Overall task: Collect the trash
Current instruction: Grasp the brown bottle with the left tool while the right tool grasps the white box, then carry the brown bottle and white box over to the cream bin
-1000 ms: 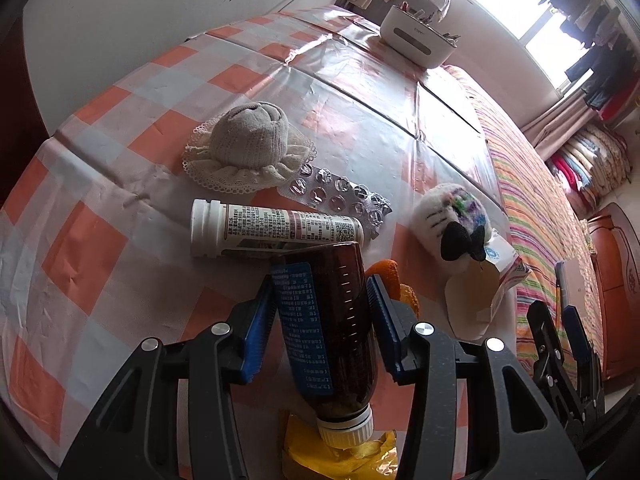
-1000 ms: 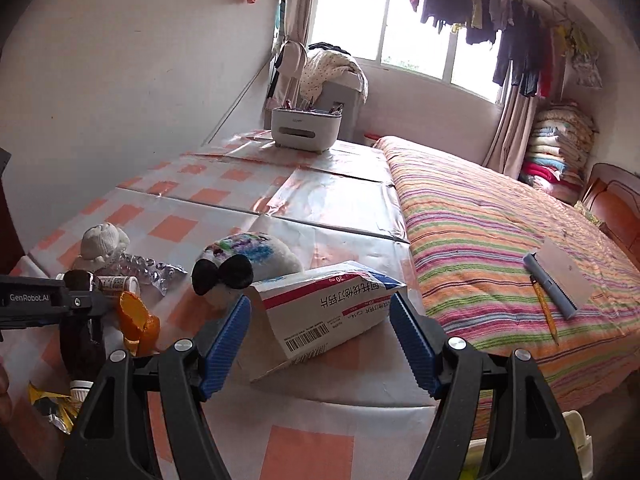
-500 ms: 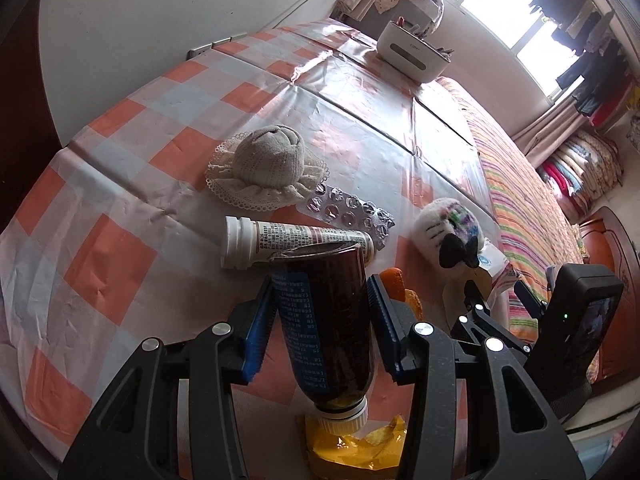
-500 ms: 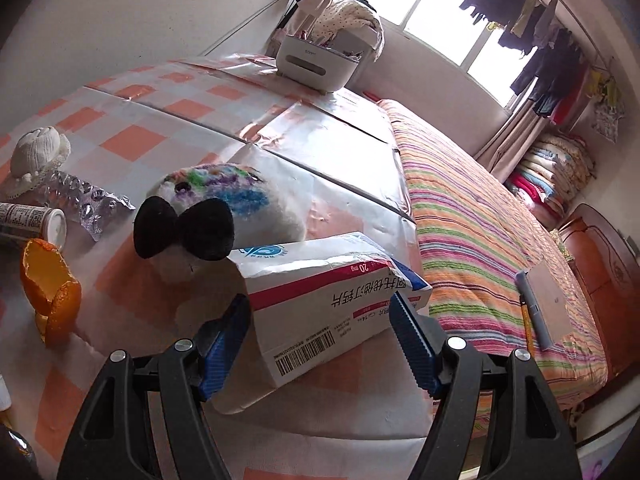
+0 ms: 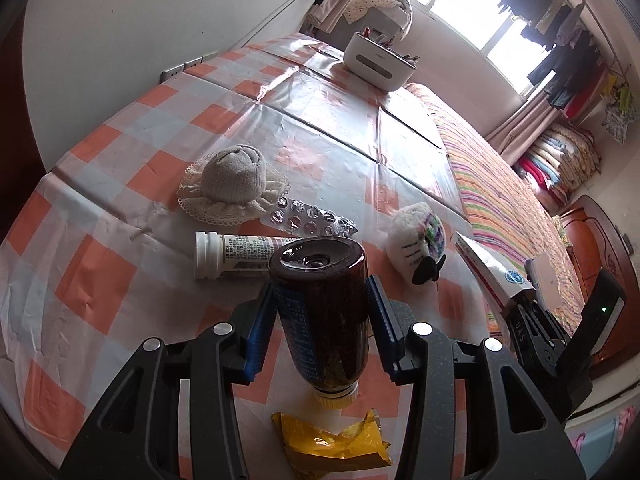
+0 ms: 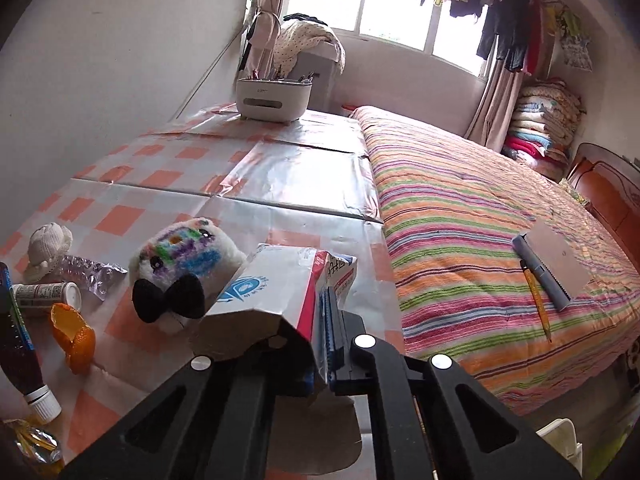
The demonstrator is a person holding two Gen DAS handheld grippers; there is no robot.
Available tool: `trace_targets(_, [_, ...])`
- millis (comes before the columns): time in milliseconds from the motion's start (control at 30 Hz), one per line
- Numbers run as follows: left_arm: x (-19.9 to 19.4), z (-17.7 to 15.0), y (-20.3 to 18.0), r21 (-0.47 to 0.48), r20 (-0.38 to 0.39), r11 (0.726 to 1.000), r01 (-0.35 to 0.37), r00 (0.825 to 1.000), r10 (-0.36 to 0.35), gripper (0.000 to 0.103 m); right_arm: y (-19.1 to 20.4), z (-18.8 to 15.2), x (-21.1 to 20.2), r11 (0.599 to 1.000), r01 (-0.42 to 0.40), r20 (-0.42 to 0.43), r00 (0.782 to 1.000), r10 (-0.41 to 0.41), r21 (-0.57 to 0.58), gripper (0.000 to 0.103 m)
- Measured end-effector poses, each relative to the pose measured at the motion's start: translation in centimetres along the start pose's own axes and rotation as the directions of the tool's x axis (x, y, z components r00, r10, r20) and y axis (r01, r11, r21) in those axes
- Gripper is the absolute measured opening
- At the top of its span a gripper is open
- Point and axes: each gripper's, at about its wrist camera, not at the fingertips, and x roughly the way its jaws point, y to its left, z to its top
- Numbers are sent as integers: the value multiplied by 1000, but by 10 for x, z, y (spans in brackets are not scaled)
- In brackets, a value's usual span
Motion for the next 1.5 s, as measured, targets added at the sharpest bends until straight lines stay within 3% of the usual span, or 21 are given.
trace_targets(300, [-8, -4, -14, 44, 47, 999, 23, 999, -25, 43, -31, -7, -42, 989, -95, 91, 992, 85, 109, 4])
trace_targets(533, [-10, -7, -27, 82, 76, 996, 29, 996, -35, 43, -47, -19, -62, 977, -142, 112, 986, 125, 157, 4])
trace_targets(1500, [2, -46, -97, 281, 75, 959, 46, 995, -70, 43, -124, -93, -114, 936, -112, 124, 989, 74, 334, 4])
